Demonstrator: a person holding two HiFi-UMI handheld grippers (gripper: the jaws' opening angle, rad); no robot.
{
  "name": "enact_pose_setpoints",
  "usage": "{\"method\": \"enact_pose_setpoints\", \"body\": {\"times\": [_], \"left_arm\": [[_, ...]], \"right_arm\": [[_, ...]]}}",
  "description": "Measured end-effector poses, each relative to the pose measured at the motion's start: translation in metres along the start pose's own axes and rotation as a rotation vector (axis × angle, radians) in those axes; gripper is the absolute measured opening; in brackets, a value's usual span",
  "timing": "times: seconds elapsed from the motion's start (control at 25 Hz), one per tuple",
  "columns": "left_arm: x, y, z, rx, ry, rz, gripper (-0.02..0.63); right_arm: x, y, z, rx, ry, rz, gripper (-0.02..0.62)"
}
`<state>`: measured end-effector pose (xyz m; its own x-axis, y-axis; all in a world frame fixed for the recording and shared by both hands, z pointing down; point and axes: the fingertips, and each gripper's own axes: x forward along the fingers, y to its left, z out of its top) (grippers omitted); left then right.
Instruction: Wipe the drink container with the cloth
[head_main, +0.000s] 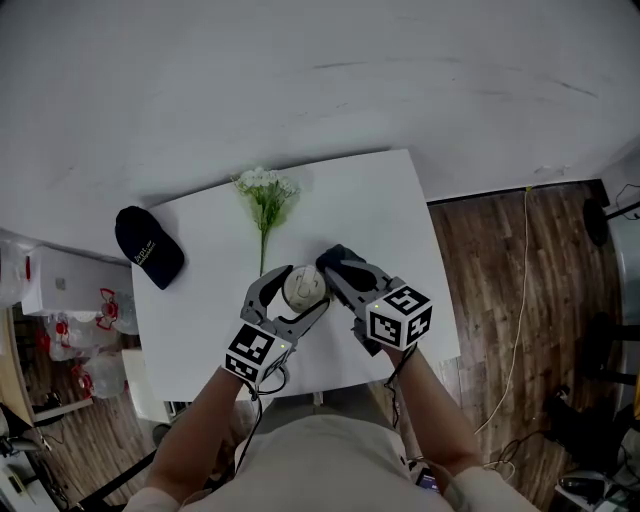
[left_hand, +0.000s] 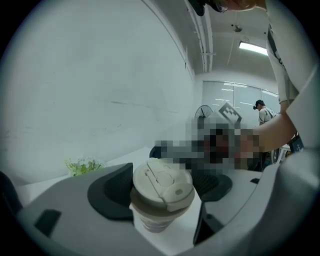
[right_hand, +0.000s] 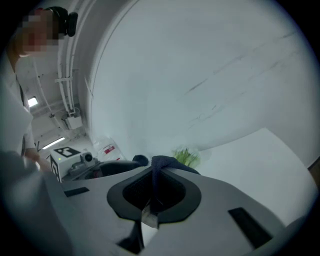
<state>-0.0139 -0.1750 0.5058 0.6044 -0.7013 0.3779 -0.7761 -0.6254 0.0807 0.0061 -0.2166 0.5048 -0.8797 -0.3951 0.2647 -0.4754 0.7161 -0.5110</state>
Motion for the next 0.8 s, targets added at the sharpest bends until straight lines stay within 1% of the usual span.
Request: {"method": "enact_pose_setpoints", "body": {"times": [0.08, 0.16, 0.24, 0.28, 0.4, 0.56, 0.64, 0.72, 0.8], "left_arm": [[0.000, -0.001, 0.001, 0.010, -0.007, 0.004, 0.367], [0.000, -0.002, 0.002, 0.027, -0.011, 0.000, 0.367], [0.000, -0.002, 0.002, 0.044, -0.021, 0.002, 0.367], [0.000, -0.002, 0.001, 0.052, -0.025, 0.005, 0.367], [0.001, -0.004, -0.001, 0.072, -0.016, 0.011, 0.368], [0.002, -0.003, -0.001, 0.084, 0.000, 0.015, 0.369], [0.001, -0.002, -0.001, 0.091, 0.000, 0.022, 0.370], [0.001, -0.002, -0.002, 0.094, 0.001, 0.031, 0.370], [0.001, -0.002, -0.003, 0.094, 0.008, 0.036, 0.370]], "right_arm": [[0.006, 0.001, -0.008, 0.047, 0.003, 0.055, 0.038], [0.006, -0.002, -0.008, 0.135, -0.032, 0.089, 0.038], [0.008, -0.010, -0.011, 0.203, -0.056, 0.082, 0.038], [0.010, -0.017, -0.018, 0.211, -0.042, 0.062, 0.037], [0.019, -0.036, -0.065, 0.155, 0.094, 0.008, 0.037], [0.021, -0.048, -0.117, 0.076, 0.251, 0.005, 0.036], [0.019, -0.046, -0.137, 0.071, 0.303, 0.023, 0.037], [0.016, -0.041, -0.151, 0.066, 0.333, 0.048, 0.037], [0.013, -0.033, -0.157, 0.017, 0.363, 0.072, 0.037]]}}
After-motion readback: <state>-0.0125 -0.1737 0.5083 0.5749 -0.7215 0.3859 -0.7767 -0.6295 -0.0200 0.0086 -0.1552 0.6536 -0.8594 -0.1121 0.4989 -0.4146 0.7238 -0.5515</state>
